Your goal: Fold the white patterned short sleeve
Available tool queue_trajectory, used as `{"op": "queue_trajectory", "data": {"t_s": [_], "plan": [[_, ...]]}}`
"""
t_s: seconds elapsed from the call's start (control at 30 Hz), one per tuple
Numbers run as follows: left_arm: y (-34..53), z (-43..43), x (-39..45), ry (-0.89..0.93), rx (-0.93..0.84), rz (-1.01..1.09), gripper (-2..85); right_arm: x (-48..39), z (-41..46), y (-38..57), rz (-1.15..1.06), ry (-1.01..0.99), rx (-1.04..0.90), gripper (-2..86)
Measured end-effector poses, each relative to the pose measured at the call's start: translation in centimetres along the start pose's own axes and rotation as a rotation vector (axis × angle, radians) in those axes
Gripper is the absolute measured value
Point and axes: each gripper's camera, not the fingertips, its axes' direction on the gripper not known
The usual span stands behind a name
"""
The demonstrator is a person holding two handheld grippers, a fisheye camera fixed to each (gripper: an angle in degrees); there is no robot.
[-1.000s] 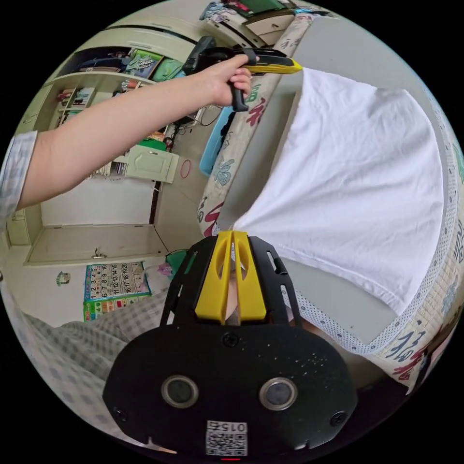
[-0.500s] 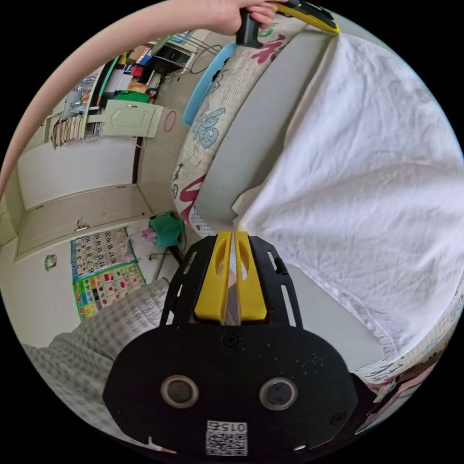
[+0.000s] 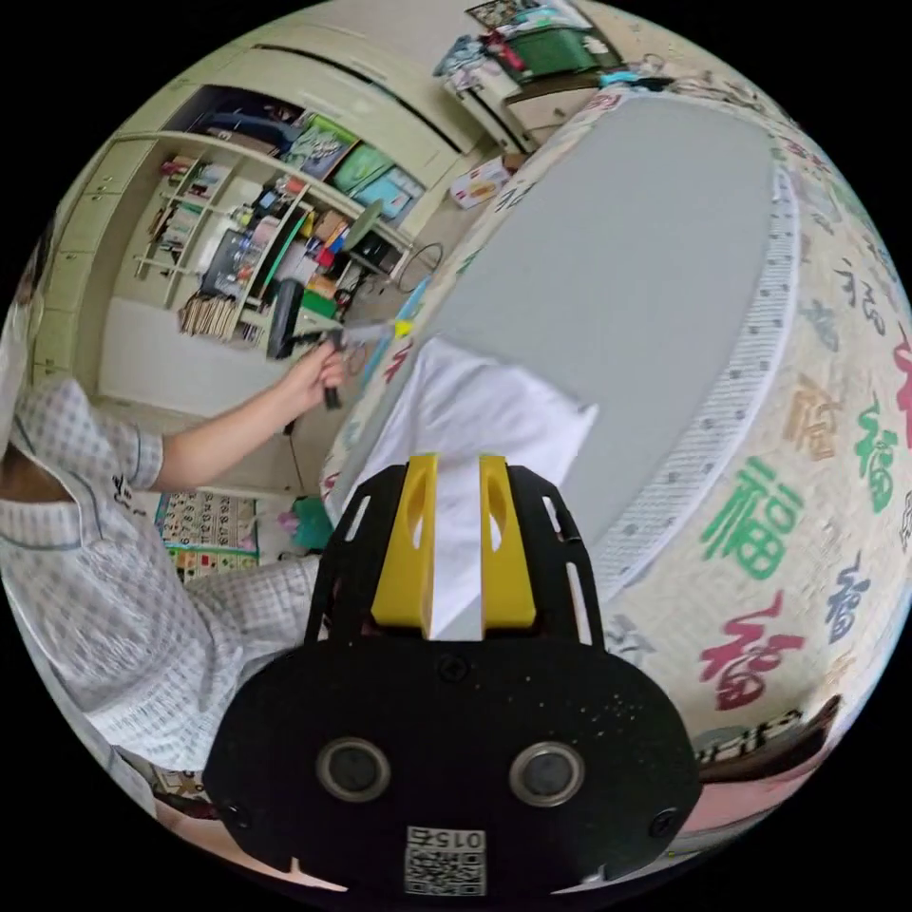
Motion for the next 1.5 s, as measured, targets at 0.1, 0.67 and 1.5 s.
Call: {"op": "queue_trajectory", "data": {"t_s": [0.1, 0.67, 1.5], "plan": [[0.8, 1.6, 0.1, 0.019, -0.034, -0.060, 1.3, 5.5, 2.0, -4.6, -0.066, -0.043, -0.062, 8.1], [2.1, 2.9, 1.3, -0.117, -0.070, -0.070, -0.1, 21.1, 10.9, -6.7, -0.088, -0.015, -0.355, 2.6], [13.1, -0.1, 3.0, 0.351, 0.200, 0.055, 3.2, 24.0, -15.8, 12.2, 0.279, -0.168, 0.431, 1.1]]}}
